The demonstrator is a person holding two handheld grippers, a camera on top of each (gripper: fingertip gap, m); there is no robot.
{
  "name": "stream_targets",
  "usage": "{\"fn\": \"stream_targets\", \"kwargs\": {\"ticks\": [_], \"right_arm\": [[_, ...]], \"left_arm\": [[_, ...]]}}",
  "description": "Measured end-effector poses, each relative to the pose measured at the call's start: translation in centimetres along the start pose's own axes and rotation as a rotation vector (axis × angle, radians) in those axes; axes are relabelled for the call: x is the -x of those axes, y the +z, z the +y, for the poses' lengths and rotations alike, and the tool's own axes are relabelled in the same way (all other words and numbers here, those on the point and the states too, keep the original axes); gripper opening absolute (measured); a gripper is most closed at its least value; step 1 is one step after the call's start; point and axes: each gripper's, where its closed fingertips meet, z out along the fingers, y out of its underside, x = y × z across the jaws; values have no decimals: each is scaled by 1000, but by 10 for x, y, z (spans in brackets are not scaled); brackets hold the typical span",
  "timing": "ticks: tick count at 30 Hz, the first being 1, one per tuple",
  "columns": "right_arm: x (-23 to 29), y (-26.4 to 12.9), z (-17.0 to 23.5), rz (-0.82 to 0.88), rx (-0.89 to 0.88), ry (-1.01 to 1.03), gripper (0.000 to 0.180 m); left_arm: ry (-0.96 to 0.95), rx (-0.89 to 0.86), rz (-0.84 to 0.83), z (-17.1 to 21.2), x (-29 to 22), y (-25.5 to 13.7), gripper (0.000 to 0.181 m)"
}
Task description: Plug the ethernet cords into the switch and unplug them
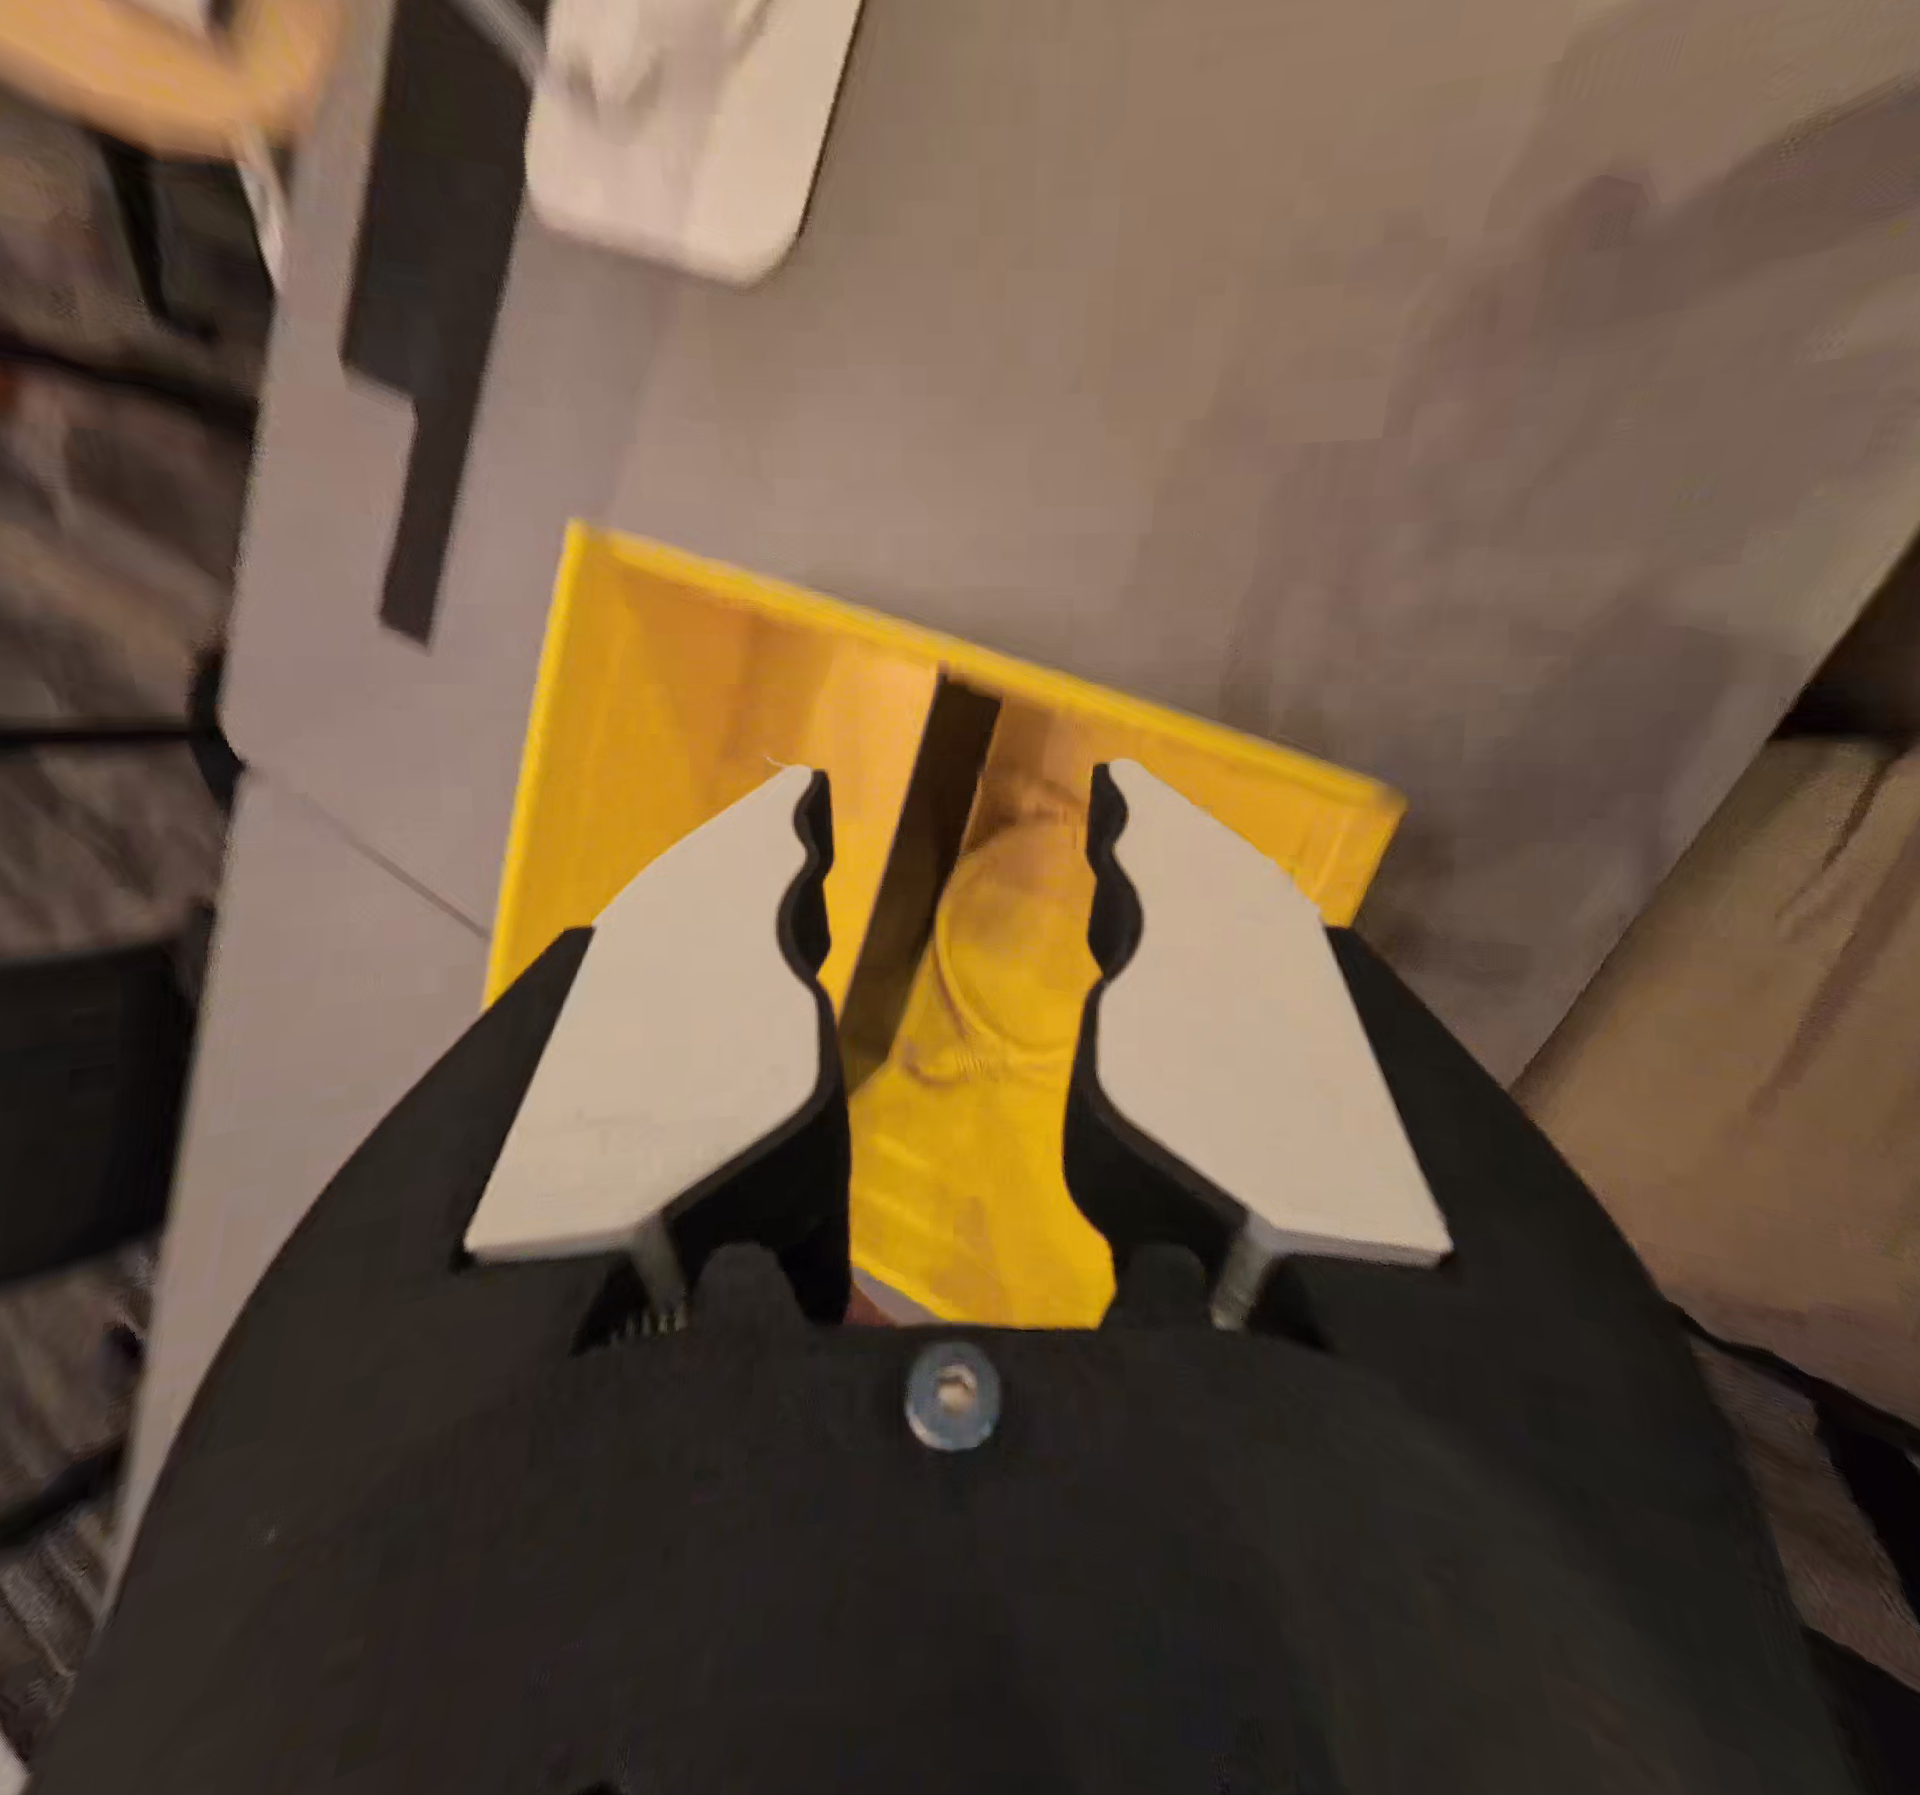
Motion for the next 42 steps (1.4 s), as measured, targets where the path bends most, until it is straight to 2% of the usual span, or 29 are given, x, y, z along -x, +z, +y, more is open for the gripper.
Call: {"fn": "stream_targets", "kwargs": {"ticks": [3, 4, 7, 10, 13, 18, 19, 21, 23, 30, 35, 39, 42], "right_arm": [[3, 2, -5, -7, -18, 27, 29], [4, 4, -7, -13, -27, 37, 29], [8, 7, -12, -30, -40, 53, 29], [10, 6, -17, -35, -46, 53, 29], [13, 4, -19, -50, -66, 70, 29], [16, 5, -19, -59, -76, 92, 29], [16, 5, -20, -61, -81, 94, 29], [17, 3, -23, -63, -94, 99, 29], [16, 1, -23, -59, -97, 102, 29], [13, -5, -18, -47, -107, 131, 29], [8, -11, -11, -33, -105, 151, 29], [2, -18, -1, -21, -105, 169, 29], [-1, -26, 7, -14, -106, 177, 29]], "left_arm": [[-161, 34, 104, 49, -16, 24, 44], [-215, 60, 93, 63, -16, 35, 45], [-383, 63, 164, 81, -31, 67, 45], [-469, 115, 105, 105, -27, 94, 44], [-568, 67, 189, 99, -40, 114, 44], [-513, 183, 223, 97, -63, 146, 48], [-502, 189, 176, 98, -56, 150, 36], [-518, 243, 155, 107, -50, 155, 26], [-536, 213, 162, 103, -50, 158, 25], [-450, 199, 59, 111, -36, 145, 16], [-431, 64, -90, 93, 0, 94, 15], [-317, -108, -242, 40, 13, 30, 14], [-134, -226, -222, -23, -20, 5, 14]]}}
